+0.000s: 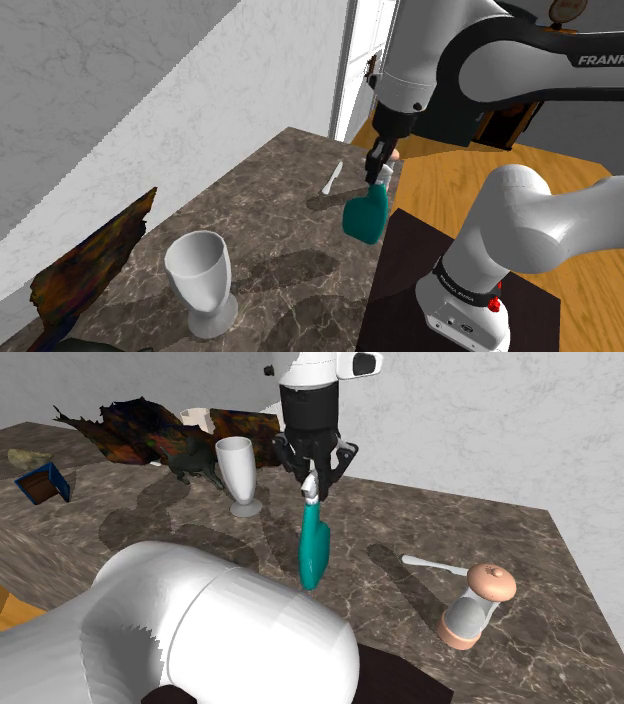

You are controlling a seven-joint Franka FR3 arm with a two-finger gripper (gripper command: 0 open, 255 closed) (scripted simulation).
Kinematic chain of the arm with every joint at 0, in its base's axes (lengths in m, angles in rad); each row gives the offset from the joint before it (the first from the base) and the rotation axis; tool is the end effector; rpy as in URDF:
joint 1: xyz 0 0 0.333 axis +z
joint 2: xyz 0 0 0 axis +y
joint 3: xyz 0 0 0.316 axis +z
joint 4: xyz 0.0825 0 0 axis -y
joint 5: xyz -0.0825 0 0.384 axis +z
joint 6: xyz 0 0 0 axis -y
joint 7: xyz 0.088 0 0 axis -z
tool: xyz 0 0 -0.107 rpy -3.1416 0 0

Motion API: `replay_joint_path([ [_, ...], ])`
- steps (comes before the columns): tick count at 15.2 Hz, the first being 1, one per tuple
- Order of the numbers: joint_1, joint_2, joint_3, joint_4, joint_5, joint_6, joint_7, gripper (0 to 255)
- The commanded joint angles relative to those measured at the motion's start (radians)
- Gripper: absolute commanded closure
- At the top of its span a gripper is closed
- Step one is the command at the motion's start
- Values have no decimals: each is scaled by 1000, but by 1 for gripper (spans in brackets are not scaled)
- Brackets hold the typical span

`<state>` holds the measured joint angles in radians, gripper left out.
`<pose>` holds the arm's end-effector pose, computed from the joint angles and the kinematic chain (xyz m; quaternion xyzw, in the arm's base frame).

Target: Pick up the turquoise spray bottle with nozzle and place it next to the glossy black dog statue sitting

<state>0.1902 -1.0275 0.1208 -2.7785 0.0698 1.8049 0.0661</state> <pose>0.2455 0.0847 0.4752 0.9957 0.0873 0.0281 0.0132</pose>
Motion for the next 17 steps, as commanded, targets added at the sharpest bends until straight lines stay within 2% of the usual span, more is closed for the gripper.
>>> replay_joint_path([
  [1,-3,3,-5,31,-5,-28,-3,255],
  [17,-14,49,-21,268,-21,-219,-6,255],
])
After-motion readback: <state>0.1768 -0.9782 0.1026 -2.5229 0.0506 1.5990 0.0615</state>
